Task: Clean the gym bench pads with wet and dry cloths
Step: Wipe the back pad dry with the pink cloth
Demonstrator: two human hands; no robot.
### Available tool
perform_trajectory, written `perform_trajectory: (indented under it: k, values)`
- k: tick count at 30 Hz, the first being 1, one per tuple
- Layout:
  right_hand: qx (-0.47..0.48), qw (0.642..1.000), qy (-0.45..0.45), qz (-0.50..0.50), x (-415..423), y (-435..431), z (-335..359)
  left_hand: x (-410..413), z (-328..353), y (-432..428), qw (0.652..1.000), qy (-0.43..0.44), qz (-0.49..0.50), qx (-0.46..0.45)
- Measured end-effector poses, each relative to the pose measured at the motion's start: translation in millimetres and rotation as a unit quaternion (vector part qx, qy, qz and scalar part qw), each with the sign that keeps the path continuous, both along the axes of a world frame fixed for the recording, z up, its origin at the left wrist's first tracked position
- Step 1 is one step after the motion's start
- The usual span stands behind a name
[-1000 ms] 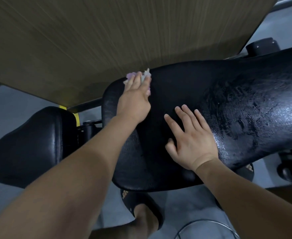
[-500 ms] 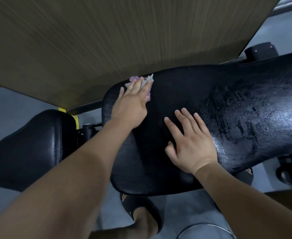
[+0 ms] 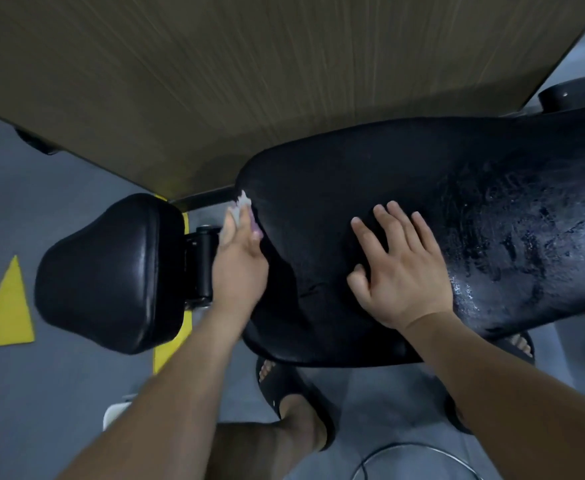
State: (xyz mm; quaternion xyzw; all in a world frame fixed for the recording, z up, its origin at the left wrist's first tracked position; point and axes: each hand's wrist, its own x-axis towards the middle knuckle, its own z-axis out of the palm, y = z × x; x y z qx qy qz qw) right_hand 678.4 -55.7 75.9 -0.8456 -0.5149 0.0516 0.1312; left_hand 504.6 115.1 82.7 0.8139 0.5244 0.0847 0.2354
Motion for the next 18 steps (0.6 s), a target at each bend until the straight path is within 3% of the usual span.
perform_trajectory:
  k: [3,7,11,18]
  values:
    - [0.008,1.0,-0.001,-0.002,-2,0,0,-19,1,-38,1.0,0.023,-0.009,0.003]
    - [0.015,1.0,-0.002,-0.004,-3,0,0,-16,22,-18,0.994,0.021,-0.01,-0.106]
    - [0.012,1.0,-0.003,-0.004,-3,1,0,-16,23,-5,0.99,0.091,-0.093,-0.058]
    - [0.001,1.0,-0.007,-0.007,-3,3,-1,-24,17,-19,0.993,0.067,-0.039,-0.085]
